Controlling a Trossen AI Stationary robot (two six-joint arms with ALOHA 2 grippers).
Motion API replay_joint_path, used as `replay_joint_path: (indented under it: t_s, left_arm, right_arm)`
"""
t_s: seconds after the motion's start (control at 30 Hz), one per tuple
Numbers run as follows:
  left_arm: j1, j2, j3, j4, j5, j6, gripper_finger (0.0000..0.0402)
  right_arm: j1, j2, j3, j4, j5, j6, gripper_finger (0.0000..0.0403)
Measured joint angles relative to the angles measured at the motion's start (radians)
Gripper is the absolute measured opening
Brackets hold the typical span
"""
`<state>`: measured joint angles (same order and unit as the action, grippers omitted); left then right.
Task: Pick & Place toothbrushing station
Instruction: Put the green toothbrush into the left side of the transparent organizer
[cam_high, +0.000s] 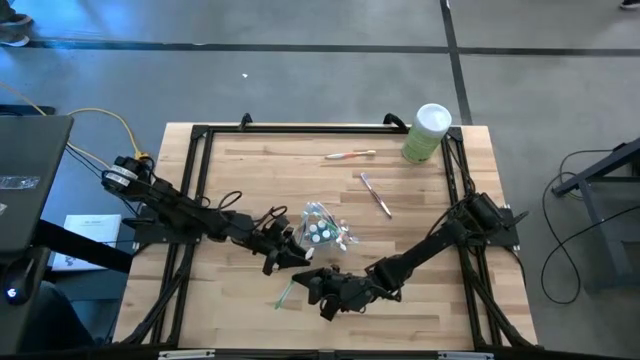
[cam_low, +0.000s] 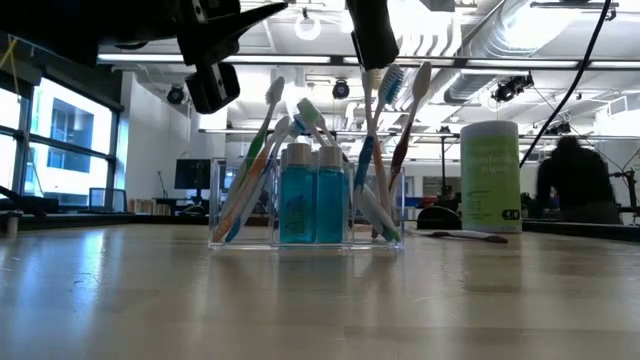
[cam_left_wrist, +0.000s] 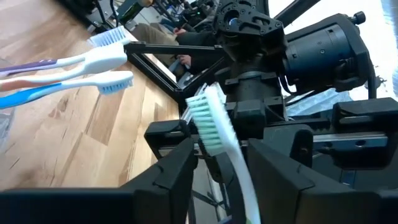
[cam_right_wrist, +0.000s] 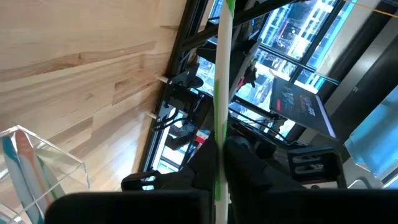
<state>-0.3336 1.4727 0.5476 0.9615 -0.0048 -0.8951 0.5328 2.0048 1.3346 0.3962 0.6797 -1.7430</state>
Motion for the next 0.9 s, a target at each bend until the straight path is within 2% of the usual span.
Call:
replay_joint_path:
  t_s: [0.4, 0.63, 0.8, 0.9]
  left_arm:
    - [0.0, 0.0, 0.001, -0.01, 0.001, 0.0, 0.0013]
    - [0.0, 0.0, 0.002, -0.002, 0.001, 0.016, 0.0008]
    - [0.001, -0.012, 0.001, -0.016, -0.001, 0.077, 0.0007]
    - [0.003, -0.036, -0.001, -0.05, -0.009, 0.122, 0.0007]
  right_arm:
    - [-0.013, 0.0, -0.001, -0.049, -0.001, 0.088, 0.0018]
    - [-0.002, 0.0, -0.001, -0.047, 0.087, 0.185, 0.006]
    - [0.016, 0.0, -0.001, -0.049, 0.26, 0.33, 0.0112]
    - [0.032, 0.0, 0.0, -0.064, 0.327, 0.406, 0.0141]
